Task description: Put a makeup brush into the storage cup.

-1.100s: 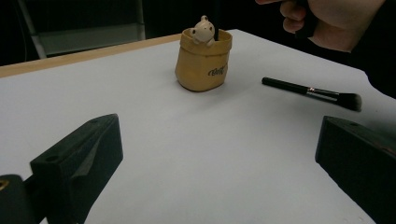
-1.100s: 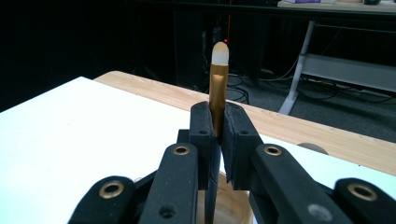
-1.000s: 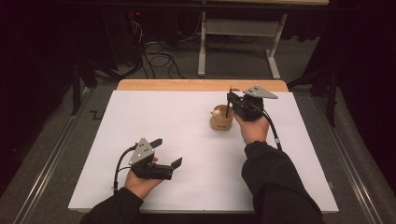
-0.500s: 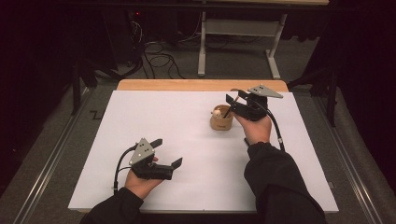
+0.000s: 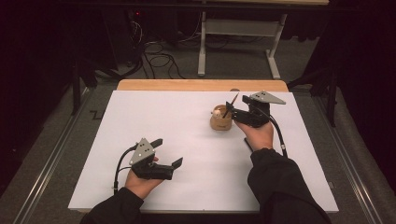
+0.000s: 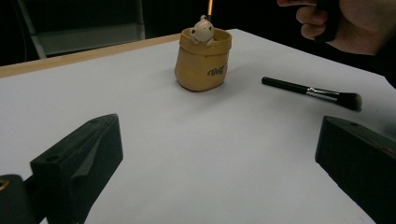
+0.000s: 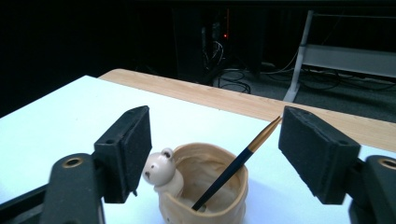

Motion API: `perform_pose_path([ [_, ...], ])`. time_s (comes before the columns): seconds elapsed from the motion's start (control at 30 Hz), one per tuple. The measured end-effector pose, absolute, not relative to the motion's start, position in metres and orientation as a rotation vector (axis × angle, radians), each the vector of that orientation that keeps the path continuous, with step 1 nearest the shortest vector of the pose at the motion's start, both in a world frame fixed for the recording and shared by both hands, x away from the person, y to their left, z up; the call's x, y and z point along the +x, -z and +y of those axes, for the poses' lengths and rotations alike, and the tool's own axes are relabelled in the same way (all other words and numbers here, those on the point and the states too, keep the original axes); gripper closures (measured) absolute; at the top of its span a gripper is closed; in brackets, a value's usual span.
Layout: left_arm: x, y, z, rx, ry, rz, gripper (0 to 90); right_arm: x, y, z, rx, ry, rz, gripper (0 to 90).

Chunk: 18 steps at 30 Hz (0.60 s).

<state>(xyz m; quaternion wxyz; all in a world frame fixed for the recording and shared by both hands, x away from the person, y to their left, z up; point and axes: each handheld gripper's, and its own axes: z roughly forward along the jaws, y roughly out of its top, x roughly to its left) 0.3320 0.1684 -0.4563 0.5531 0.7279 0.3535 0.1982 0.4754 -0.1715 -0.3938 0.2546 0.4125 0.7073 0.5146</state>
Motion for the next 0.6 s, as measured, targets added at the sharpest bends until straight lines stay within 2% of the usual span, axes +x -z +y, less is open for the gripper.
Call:
perform_pose_path([
  [0.27,0.333,0.456,0.169,1.717,-0.465,0.841,1.6,0.463,0.396,-0.174,1.121,-1.387,1.945,15.9],
  [0.6,0.333,0.456,0.17,1.712,-0.467,0.849,1.5,0.444,0.397,-0.181,1.1,-1.393,1.951,10.4],
])
